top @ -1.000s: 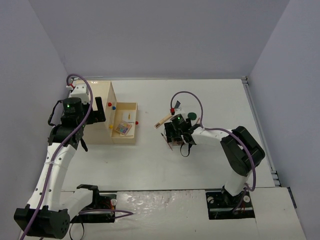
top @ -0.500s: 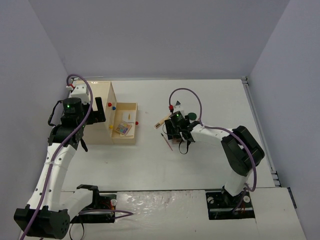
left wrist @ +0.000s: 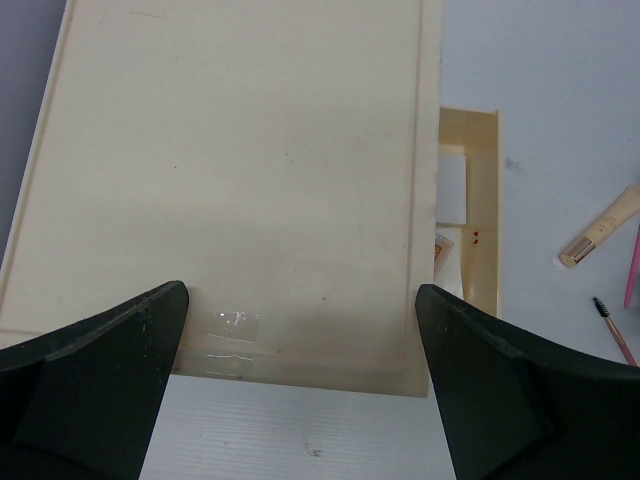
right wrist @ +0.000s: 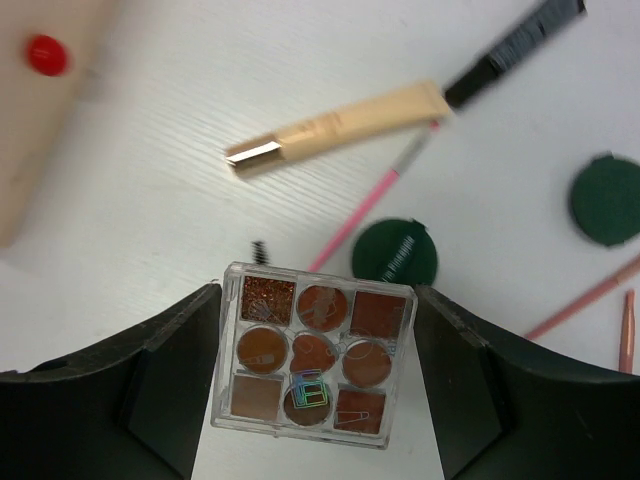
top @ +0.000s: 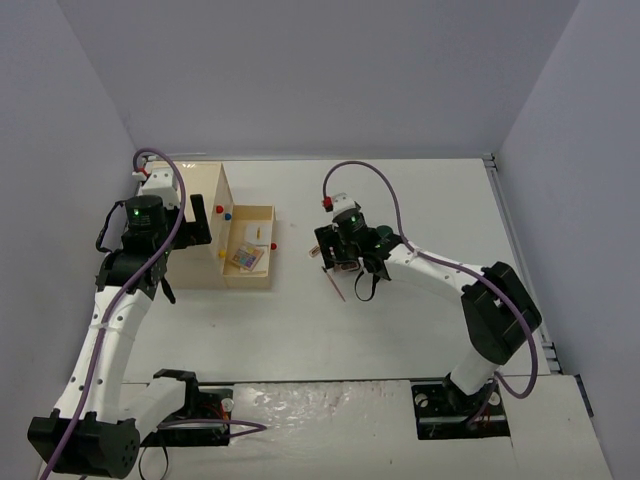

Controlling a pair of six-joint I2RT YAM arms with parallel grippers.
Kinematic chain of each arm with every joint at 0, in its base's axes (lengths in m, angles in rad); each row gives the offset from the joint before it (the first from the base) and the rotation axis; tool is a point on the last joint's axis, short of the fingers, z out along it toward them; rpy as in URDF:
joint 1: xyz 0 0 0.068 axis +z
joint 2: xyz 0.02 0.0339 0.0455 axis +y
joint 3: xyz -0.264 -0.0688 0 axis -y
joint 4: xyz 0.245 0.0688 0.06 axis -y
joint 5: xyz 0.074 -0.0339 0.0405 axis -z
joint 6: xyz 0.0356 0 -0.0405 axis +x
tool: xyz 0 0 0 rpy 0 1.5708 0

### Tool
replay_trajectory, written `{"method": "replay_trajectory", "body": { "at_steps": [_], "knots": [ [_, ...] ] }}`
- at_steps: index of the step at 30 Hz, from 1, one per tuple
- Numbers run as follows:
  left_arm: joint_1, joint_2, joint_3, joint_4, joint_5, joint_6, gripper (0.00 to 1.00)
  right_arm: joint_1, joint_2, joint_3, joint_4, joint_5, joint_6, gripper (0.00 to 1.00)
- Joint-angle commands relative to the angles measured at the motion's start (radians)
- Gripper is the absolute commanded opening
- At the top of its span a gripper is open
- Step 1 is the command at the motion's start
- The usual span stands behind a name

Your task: Organize the makeup

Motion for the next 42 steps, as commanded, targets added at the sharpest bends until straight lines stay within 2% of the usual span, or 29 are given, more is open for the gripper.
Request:
{"method": "replay_trajectory", "body": {
  "at_steps": [1,5,13,22,24,25,26,28,33,37,39,42],
  "knots": [
    [0.008,-0.009,0.041,0.043,0.006,-0.005,0.97,0.038,-0.03,0.145,0.098,-0.174,-0.205,0.17],
    [0.009,-0.016,0.041,0.043,-0.007,0.0,0.97,0.046,0.049,0.295,0.116,-0.389,-0.357,0.17],
    [0.009,-0.028,0.037,0.049,-0.026,0.004,0.97,0.065,0.317,0.618,0.13,-0.71,-0.502,0.22],
    [0.011,-0.024,0.032,0.056,-0.02,-0.002,0.97,0.1,0.558,0.886,0.124,-0.822,-0.602,0.24],
    [0.011,-0.023,0.032,0.054,-0.02,-0.003,0.97,0.103,0.583,0.916,0.124,-0.826,-0.598,0.3],
    [0.011,-0.02,0.033,0.054,-0.019,-0.004,0.97,0.104,0.594,0.927,0.124,-0.826,-0.595,0.38],
    [0.011,-0.019,0.033,0.054,-0.018,-0.004,0.97,0.104,0.605,0.937,0.124,-0.824,-0.593,0.53],
    [0.01,-0.014,0.033,0.054,-0.017,-0.004,0.97,0.106,0.608,0.93,0.125,-0.807,-0.595,0.71],
    [0.011,-0.001,0.036,0.052,-0.012,-0.005,0.97,0.097,0.566,0.873,0.128,-0.705,-0.591,0.9],
    [0.011,0.011,0.038,0.054,-0.008,-0.005,0.97,0.074,0.48,0.801,0.144,-0.656,-0.554,0.99],
    [0.011,0.014,0.038,0.052,-0.006,-0.005,0.97,0.061,0.451,0.751,0.166,-0.619,-0.532,1.0],
    [0.011,0.025,0.039,0.056,-0.004,-0.001,0.97,0.045,0.395,0.693,0.189,-0.427,-0.448,1.0]
  ]
}}
